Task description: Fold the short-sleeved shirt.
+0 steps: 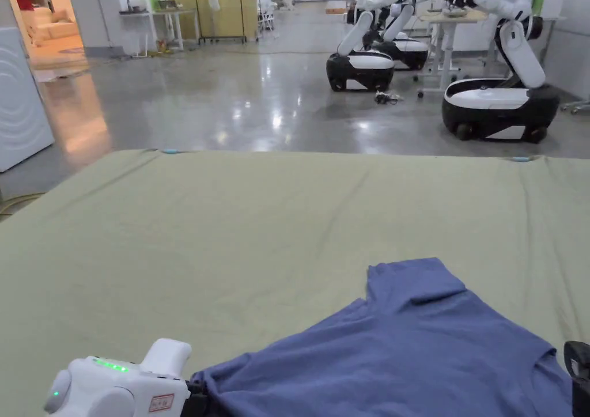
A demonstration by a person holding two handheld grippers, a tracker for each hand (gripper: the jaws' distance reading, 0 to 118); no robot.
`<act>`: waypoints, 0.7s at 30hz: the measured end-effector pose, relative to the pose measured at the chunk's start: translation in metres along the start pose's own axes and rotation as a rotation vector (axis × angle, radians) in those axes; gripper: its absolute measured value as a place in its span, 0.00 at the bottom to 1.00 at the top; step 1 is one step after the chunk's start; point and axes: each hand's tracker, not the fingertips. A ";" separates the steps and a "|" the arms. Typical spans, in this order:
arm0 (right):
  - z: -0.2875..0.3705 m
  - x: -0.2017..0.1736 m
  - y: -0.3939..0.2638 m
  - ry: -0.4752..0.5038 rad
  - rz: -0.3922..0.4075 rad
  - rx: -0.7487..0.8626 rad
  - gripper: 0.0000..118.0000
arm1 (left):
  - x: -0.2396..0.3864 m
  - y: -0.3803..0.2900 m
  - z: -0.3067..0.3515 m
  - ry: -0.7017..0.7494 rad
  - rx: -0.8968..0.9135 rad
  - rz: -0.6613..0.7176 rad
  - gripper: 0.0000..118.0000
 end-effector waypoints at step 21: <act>-0.296 0.076 0.005 0.227 0.139 -0.683 0.74 | -0.003 0.007 -0.013 -0.030 -0.072 0.019 0.08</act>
